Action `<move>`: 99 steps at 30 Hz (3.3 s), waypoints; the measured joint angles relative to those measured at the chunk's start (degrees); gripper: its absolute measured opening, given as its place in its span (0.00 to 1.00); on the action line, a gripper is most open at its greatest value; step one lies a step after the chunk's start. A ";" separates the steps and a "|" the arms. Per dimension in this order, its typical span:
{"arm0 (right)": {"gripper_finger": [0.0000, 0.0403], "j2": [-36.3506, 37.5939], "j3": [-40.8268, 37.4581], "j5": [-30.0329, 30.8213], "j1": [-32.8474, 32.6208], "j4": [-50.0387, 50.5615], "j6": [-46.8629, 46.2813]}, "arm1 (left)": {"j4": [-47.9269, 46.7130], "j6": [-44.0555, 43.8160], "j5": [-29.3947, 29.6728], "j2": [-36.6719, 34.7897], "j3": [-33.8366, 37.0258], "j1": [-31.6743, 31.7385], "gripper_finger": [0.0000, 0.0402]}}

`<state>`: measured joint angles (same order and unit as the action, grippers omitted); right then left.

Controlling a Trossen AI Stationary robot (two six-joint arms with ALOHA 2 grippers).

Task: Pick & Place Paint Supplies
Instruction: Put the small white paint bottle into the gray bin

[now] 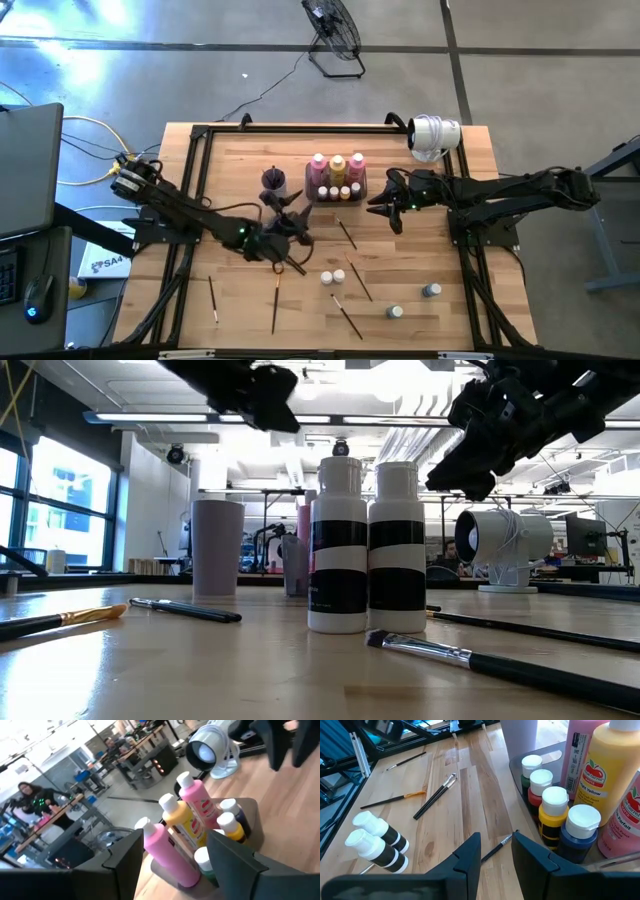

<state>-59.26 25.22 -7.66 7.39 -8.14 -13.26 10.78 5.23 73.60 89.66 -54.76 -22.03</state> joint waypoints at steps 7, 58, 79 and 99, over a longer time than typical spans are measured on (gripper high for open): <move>0.25 0.00 -0.01 0.00 0.01 0.35 -0.46 | -13.93 -7.92 0.05 -8.84 1.61 -1.39 0.53; 0.25 0.02 -0.01 0.17 0.00 -0.24 -0.46 | -10.90 -14.46 -17.66 -36.61 23.71 -8.73 0.53; 0.25 0.02 -0.01 0.17 -0.01 -0.22 -0.46 | -10.89 -14.06 -19.10 -36.58 23.71 -8.73 0.53; 0.25 0.01 0.00 0.17 0.00 -0.21 -0.46 | -10.88 -14.09 -22.11 -36.58 23.69 -8.73 0.53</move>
<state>-59.25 25.22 -7.49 7.38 -8.35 -13.72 -0.10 -8.87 51.49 53.08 -31.07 -30.76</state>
